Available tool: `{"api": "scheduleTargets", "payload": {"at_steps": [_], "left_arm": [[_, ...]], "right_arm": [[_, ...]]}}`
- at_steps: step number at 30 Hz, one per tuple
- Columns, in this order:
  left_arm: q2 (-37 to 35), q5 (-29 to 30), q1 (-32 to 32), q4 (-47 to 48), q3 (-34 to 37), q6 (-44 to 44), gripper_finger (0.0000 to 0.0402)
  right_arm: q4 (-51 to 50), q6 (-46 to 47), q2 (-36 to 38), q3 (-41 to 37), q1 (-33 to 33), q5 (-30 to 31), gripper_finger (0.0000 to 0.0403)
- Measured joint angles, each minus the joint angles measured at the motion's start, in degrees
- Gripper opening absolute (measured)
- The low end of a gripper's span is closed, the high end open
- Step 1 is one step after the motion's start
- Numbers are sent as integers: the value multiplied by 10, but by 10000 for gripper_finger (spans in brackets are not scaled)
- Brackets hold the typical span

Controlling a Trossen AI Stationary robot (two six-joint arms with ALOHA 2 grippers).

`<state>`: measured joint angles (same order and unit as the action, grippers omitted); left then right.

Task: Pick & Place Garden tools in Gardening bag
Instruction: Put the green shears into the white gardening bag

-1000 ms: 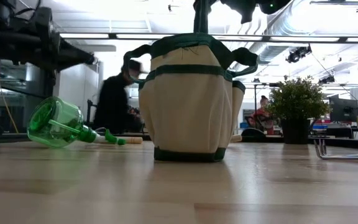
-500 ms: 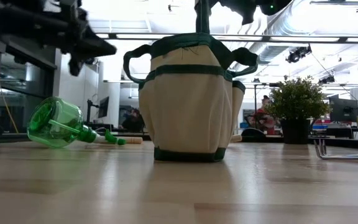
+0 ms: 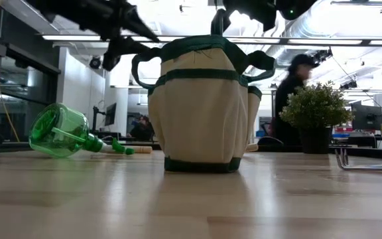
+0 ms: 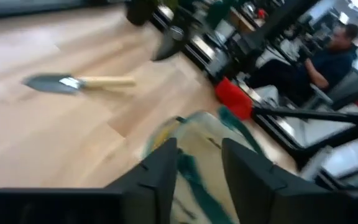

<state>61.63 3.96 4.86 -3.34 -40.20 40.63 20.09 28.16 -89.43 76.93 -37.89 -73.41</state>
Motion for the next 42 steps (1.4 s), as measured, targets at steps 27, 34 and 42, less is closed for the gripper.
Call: {"api": "scheduleTargets", "payload": {"at_steps": [27,34,42], "left_arm": [[116,25,-11,7,-266,-129,161],[166,47,-11,40,-346,-175,161],[207,58,-11,36,-381,-197,161]], "right_arm": [[-13,-31,42,0,81,33,3],[-45,-66,41,0,92,88,3],[-75,-108,41,0,106,151,3]]}}
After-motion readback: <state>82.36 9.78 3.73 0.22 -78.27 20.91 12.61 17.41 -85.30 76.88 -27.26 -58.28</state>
